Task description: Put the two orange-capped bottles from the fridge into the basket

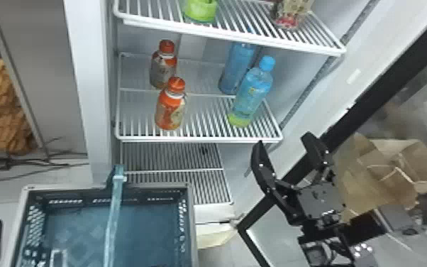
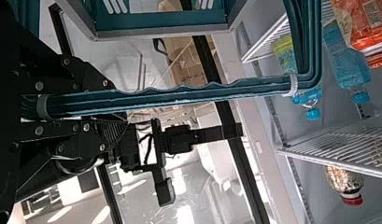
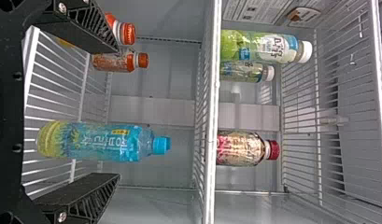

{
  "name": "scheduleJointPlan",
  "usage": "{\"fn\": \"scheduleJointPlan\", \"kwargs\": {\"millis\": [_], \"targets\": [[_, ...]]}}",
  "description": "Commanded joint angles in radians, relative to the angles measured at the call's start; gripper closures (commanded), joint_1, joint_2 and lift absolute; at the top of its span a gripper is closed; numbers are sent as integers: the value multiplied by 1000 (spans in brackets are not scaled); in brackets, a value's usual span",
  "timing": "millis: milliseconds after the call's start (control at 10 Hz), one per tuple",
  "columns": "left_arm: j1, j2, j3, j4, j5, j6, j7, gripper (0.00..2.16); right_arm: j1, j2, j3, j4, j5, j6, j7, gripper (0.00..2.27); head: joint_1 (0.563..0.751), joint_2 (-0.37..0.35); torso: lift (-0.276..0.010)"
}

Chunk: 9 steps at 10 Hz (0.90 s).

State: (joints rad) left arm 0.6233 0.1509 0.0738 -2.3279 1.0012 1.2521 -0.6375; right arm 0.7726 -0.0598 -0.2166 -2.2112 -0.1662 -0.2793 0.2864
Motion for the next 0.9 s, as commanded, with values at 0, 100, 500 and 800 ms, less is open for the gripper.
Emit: {"fn": "scheduleJointPlan", "kwargs": {"millis": [0,100,500,800], "targets": [[-2,1,-4,0,2,4,-1,1202,3,0,-1,-9,5,12,-7,91,695,-350,-235],[-2,3,-4,0,2,4,-1,1202,5,0,1,-14,9,17,-12,91,695,-350,-235],[-7,4,-8,0,2,9,-1,1202,8,-2,1,-21,19,39,-15,98,695,-350,-235],[-10,7,-10,2,2,9,-1,1202,-56,-46,75,35,1,39,-12,99,695,-350,-235]]}}
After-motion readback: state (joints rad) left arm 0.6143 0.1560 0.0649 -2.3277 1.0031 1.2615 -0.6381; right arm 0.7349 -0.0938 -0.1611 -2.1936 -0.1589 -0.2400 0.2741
